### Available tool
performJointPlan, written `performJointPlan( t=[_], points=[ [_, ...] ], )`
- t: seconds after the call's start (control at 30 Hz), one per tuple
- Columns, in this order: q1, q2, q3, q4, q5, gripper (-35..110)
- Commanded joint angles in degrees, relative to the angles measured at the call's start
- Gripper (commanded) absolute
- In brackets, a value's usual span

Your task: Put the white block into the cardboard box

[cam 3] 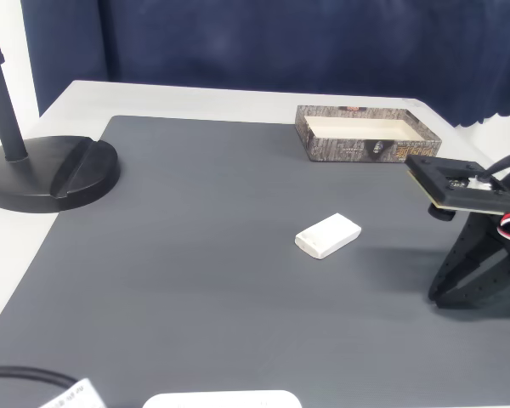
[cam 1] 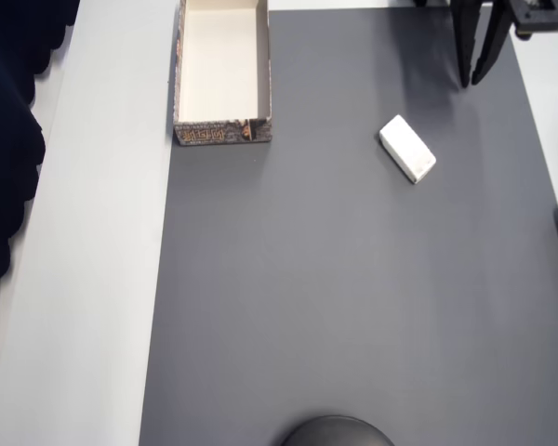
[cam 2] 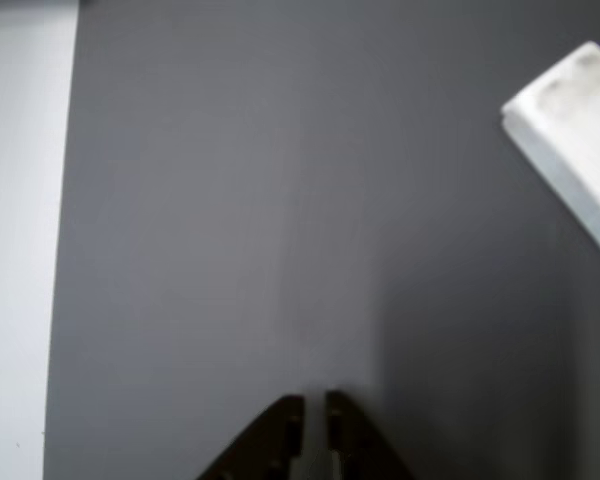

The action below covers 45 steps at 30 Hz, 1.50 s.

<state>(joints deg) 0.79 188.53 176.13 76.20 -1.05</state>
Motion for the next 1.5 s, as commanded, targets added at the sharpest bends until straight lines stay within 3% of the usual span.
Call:
performJointPlan(
  t=[0.0,0.27,0.5,0.7,1.13,1.47],
  points=[
    [-0.18,2.02,1.05,0.09,-0.79,1],
    [-0.09,2.02,1.05,0.09,-1.23,0],
    [2.64,0.35,0.53,-3.08,-7.38,-2],
    [5.8,-15.21,-9.4,-7.56,-2.46,-2],
    [18.46,-47.9,-38.76,-3.69,8.44,-2],
    [21.71,-69.43,-52.38,-3.6,12.39,-2]
  ],
)
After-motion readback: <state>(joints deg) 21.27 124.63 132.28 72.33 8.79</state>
